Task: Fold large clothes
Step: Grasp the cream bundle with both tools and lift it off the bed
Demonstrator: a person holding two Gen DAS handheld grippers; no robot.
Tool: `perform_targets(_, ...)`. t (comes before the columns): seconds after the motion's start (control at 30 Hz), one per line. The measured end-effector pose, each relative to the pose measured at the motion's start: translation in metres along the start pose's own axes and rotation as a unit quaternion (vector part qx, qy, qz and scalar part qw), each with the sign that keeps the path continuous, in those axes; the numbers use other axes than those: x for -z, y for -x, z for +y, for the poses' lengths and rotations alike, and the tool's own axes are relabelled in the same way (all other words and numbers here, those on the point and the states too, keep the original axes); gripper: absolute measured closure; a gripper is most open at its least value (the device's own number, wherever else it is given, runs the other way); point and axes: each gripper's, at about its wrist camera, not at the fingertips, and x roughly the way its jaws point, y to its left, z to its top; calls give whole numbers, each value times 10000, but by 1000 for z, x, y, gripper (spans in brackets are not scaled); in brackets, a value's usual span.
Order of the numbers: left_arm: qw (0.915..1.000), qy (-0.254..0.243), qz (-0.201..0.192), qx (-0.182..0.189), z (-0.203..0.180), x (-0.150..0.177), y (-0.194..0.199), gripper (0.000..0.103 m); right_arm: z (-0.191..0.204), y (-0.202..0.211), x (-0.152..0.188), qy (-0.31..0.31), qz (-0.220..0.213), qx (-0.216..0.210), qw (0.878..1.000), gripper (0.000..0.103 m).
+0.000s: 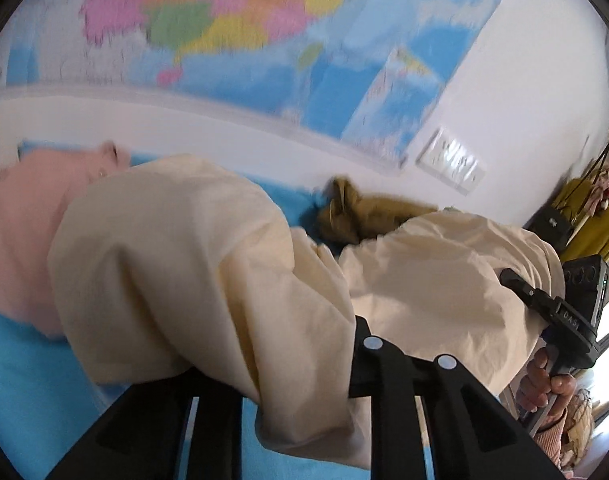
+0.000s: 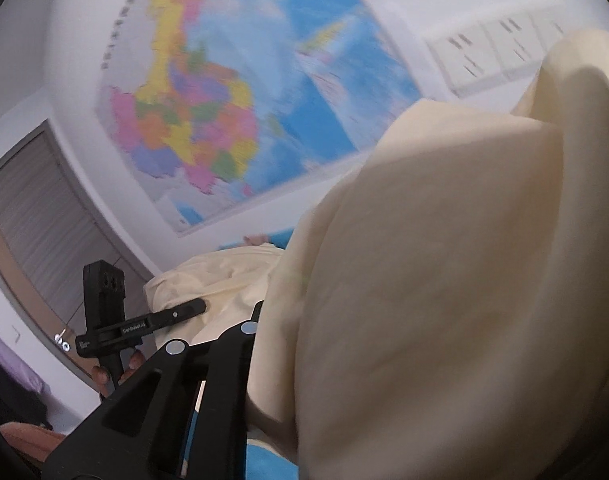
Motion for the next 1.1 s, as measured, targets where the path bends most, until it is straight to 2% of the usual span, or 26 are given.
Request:
perform_targets(0.1,9994,-77,-334,-109,9,-26,26,85,27,-14,-22,236,-106,-213,9994,89)
perform_targets(0.27,9929,-193,-985,-642,38,-68,74,85,74,-60,-58,601,-236,-595,9961,89)
perform_targets(0.43,9809,-53,-1405,-1348,86,-115,102,85,117,-135,-92,823,-210,-1025,9911,89)
perform_targets(0.6,9658,269,-1635,-1996,152,-146,118,85,163,-210,-95,970,-64,-1332,9863,89)
perform_targets(0.73,9609,721,-1786,-1990,221,-159,127,85,190,-257,-76,1170,65,-1523,9814,89)
perform_targets(0.8,9524,1012,-1886,-2169,264,-156,122,85,196,-283,-60,1199,235,-1606,9794,89)
perform_targets(0.87,9482,1173,-1831,-2315,296,-146,112,85,194,-307,-35,1250,431,-1560,9789,89)
perform_targets(0.93,9458,1485,-1507,-2465,339,-125,87,84,187,-333,-6,1277,859,-1469,9771,89)
perform_targets(1.0,9409,1868,-959,-2656,380,-97,55,84,172,-355,24,1142,1394,-1422,9733,88)
perform_targets(1.1,9352,2177,-742,-2694,411,-61,37,73,148,-367,58,883,1877,-1348,9689,78)
